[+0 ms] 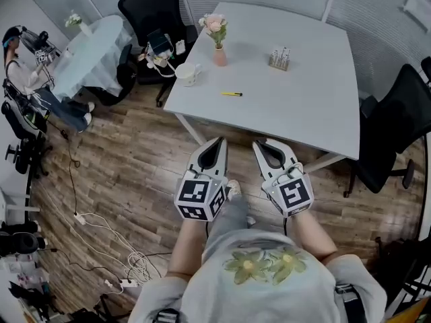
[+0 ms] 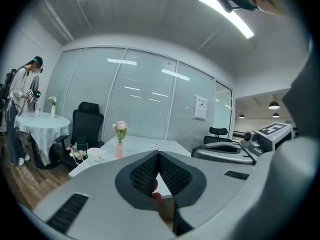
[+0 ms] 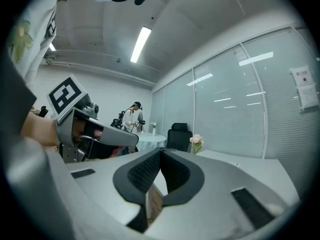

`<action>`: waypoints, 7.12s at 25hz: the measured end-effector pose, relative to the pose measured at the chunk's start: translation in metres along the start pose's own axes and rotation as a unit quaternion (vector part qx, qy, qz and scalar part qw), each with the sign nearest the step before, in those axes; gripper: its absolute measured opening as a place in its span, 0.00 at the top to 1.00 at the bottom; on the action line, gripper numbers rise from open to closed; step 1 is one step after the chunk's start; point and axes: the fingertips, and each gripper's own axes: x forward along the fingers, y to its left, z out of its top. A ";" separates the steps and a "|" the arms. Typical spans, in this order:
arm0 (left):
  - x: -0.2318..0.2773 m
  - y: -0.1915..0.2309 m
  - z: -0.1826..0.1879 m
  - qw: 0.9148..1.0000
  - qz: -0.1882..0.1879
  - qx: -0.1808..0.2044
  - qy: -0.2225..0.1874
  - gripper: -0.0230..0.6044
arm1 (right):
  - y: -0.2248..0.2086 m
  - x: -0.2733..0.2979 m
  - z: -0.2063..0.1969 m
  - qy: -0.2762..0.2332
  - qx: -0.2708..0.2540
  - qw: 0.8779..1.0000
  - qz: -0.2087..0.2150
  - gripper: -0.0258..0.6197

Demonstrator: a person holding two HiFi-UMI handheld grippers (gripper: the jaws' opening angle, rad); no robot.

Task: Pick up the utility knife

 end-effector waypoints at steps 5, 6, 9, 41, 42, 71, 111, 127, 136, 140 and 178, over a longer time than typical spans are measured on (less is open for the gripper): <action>0.030 0.032 0.010 1.000 0.006 -0.007 -0.001 0.96 | -0.020 0.039 0.005 -0.002 -0.006 1.000 0.009 0.95; 0.036 0.038 0.012 1.000 0.008 -0.008 -0.001 0.96 | -0.025 0.046 0.005 0.000 -0.009 1.000 0.009 0.95; 0.053 0.056 0.016 1.000 0.012 -0.011 -0.001 0.96 | -0.039 0.070 0.007 0.002 -0.015 1.000 0.010 0.95; 0.192 0.175 0.066 0.996 0.081 -0.026 0.002 0.96 | -0.153 0.254 0.021 -0.007 -0.038 0.991 0.132 0.66; 0.195 0.176 0.066 0.996 0.085 -0.027 0.003 0.96 | -0.155 0.258 0.019 -0.006 -0.040 0.990 0.137 0.66; 0.214 0.210 0.037 0.979 0.188 -0.063 0.034 0.96 | -0.158 0.312 -0.076 0.094 -0.033 0.959 0.264 0.67; 0.219 0.215 -0.011 0.966 0.224 -0.098 0.079 0.96 | -0.156 0.326 -0.241 0.264 -0.064 0.916 0.295 0.67; 0.219 0.214 -0.016 0.965 0.225 -0.099 0.090 0.96 | -0.154 0.327 -0.300 0.331 -0.093 0.891 0.298 0.71; 0.222 0.213 -0.017 0.965 0.223 -0.101 0.092 0.96 | -0.152 0.332 -0.310 0.341 -0.117 0.885 0.294 0.74; 0.220 0.214 -0.019 0.965 0.225 -0.102 0.093 0.96 | -0.151 0.332 -0.317 0.350 -0.129 0.881 0.292 0.75; 0.207 0.221 -0.016 0.969 0.208 -0.100 0.084 0.96 | -0.146 0.329 -0.309 0.362 -0.161 0.878 0.269 0.85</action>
